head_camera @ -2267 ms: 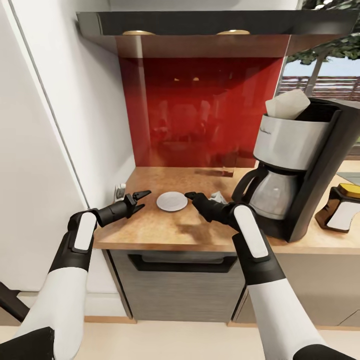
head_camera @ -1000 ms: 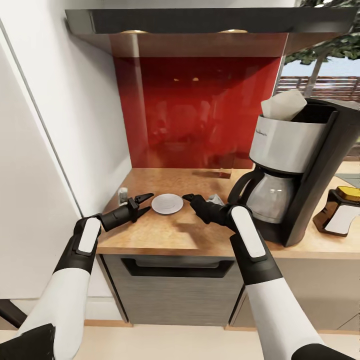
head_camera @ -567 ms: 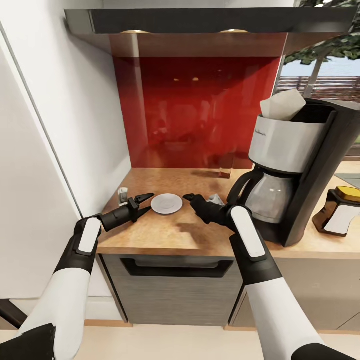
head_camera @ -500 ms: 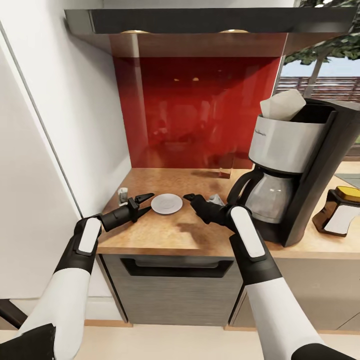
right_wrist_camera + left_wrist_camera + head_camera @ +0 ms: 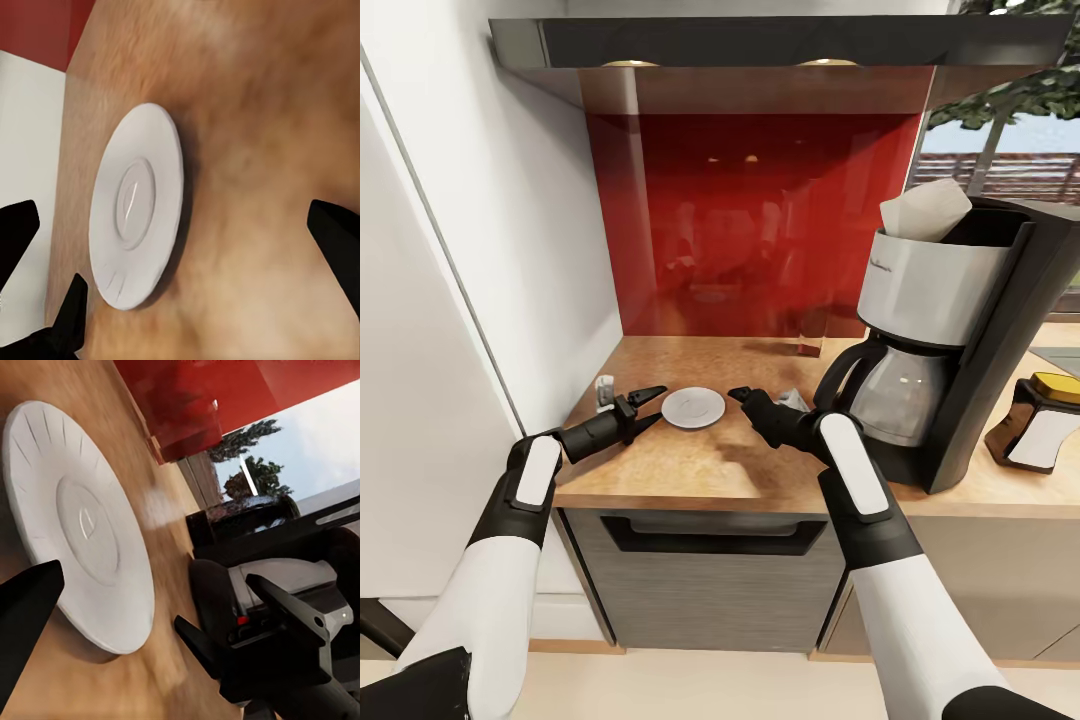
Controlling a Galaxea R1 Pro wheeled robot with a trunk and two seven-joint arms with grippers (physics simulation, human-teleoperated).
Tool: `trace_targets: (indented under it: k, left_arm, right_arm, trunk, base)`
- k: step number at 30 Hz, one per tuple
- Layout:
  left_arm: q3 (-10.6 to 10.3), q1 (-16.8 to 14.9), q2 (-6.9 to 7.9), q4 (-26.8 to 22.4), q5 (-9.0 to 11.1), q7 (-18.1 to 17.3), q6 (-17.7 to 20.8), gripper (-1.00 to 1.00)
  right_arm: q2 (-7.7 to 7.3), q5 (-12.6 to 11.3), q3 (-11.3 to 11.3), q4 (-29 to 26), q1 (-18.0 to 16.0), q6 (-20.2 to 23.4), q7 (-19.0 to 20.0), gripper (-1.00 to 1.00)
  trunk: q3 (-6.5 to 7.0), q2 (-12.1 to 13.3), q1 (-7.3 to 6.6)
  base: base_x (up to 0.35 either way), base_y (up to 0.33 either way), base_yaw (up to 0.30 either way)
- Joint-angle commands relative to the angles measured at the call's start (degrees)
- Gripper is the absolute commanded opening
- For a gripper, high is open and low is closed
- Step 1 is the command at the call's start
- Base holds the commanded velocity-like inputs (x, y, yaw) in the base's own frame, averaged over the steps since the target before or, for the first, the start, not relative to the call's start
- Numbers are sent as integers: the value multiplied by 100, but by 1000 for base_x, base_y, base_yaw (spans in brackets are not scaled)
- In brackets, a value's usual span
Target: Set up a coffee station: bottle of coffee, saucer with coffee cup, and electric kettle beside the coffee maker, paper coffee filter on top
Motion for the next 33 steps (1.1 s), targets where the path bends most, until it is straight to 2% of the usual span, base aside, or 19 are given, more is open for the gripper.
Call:
trace_targets:
  k: [1, 6, 11, 33]
  left_arm:
    - [22, -4, -5, 2, -250, -26, -34, 100]
    - [25, -9, -16, 1, -250, -26, -39, 100]
    - [29, -11, -26, 4, -251, -26, -41, 100]
    - [35, -91, -48, 8, -253, -17, -42, 100]
  right_arm:
    - [1, -84, 2, 13, -5, 19, -55, 100]
    - [9, -287, 7, 88, -7, 10, -43, 100]
    - [12, -385, 9, 155, -34, 6, -35, 100]
    - [13, -429, 9, 405, -147, -1, -24, 100]
  trunk:
    - [-8, -2, 0]
    - [-8, -2, 0]
    - [-8, -2, 0]
    - [-8, -2, 0]
  base:
    - [0, 0, 0]
    - [0, 0, 0]
    - [0, 0, 0]
    - [31, 0, 0]
